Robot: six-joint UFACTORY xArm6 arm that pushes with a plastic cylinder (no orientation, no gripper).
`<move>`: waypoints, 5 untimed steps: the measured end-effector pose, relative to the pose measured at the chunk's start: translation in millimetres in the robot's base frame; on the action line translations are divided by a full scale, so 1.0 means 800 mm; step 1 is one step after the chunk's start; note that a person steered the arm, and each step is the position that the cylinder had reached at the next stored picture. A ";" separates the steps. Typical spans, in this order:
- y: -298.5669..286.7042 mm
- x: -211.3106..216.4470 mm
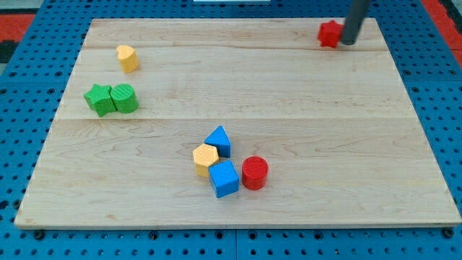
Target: Slide the red star towards the center left
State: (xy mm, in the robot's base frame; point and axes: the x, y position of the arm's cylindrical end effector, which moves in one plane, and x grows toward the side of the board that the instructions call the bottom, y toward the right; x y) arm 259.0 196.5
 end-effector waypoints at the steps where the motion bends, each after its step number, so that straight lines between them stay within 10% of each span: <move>1: 0.062 -0.042; 3: -0.188 0.033; 5: -0.240 0.059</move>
State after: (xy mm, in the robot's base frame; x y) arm 306.5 4.2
